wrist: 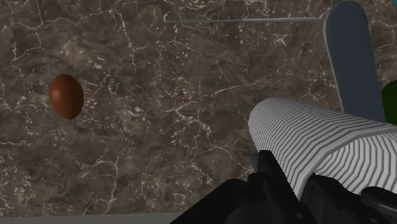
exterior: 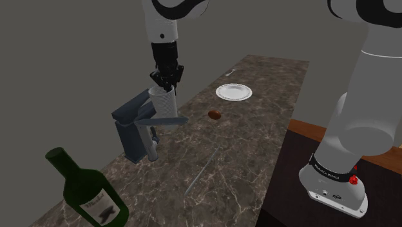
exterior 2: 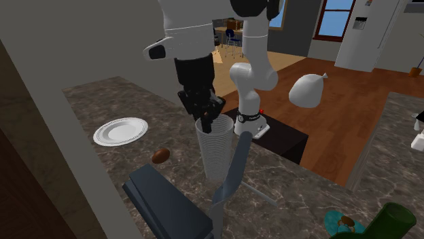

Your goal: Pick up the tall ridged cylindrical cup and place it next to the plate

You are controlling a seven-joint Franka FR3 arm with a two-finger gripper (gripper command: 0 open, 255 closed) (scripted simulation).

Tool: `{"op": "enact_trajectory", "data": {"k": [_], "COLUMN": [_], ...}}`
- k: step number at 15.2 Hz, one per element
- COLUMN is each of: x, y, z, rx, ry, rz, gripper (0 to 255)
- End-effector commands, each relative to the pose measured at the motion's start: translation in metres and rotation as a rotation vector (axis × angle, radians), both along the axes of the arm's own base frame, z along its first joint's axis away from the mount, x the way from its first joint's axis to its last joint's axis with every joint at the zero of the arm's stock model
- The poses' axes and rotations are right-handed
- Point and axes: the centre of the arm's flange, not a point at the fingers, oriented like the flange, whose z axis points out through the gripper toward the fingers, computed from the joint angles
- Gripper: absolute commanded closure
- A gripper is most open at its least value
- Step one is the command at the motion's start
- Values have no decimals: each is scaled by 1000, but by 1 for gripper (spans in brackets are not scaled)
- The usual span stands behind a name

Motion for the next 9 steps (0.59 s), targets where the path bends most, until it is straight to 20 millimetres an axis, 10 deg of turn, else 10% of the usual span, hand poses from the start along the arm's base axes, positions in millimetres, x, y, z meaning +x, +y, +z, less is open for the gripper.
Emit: {"op": "enact_trajectory", "data": {"k": [1,9], "x": [-1,-1], "y": [0,0], "z": [10,53], "rx": [0,0], "ry": [0,0], "rz": [0,0], "gripper": [255,255]}}
